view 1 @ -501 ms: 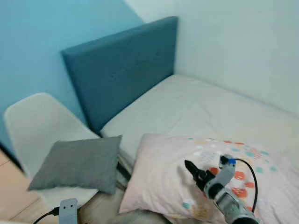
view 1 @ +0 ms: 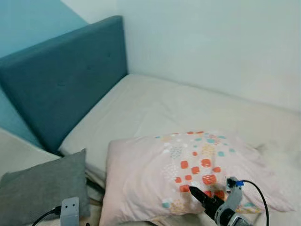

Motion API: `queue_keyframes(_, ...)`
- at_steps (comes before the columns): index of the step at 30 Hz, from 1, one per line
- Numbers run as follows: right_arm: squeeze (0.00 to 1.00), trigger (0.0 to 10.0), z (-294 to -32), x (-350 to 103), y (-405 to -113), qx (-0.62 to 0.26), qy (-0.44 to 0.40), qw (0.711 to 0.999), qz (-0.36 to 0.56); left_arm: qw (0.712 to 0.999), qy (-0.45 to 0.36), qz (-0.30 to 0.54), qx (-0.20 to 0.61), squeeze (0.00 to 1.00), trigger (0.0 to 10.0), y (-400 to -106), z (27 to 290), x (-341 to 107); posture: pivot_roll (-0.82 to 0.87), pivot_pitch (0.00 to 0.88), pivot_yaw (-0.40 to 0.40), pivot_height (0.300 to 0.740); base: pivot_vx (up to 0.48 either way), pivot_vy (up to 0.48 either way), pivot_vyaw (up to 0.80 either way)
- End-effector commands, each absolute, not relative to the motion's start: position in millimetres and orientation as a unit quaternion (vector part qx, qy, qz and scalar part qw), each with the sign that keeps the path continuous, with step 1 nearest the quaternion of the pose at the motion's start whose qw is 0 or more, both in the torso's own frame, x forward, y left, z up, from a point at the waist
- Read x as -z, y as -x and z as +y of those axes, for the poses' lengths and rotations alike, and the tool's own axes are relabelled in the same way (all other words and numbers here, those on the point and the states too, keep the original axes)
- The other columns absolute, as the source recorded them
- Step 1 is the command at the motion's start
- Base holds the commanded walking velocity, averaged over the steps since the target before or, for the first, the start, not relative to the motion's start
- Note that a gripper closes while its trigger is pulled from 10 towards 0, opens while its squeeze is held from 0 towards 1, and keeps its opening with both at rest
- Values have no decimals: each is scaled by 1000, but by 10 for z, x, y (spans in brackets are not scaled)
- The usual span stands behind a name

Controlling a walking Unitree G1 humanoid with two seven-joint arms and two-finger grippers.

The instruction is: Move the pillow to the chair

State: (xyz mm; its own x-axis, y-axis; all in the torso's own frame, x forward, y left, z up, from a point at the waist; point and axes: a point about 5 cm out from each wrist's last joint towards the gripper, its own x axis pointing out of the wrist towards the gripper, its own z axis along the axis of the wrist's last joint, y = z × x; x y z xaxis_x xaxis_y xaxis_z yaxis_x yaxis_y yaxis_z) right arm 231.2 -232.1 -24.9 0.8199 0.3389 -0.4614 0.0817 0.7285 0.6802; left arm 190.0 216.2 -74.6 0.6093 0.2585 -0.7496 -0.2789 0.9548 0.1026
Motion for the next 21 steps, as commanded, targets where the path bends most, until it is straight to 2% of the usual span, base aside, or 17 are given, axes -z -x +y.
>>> queue_keyframes(1, 0, 10000, -2291, 300, -2261, -61, -371, 875, 306, 892, 0, 428, -145, 0, 10000, -1836, 2193, 774, -175, 58, 49, 740, 0, 0, -681)
queue_keyframes(21, 0, 10000, -2121, 419, -2304, -16, -359, 866, 347, 885, -37, 447, -126, 0, 10000, -1755, 2195, 815, -161, 35, 50, 740, 0, 0, -682)
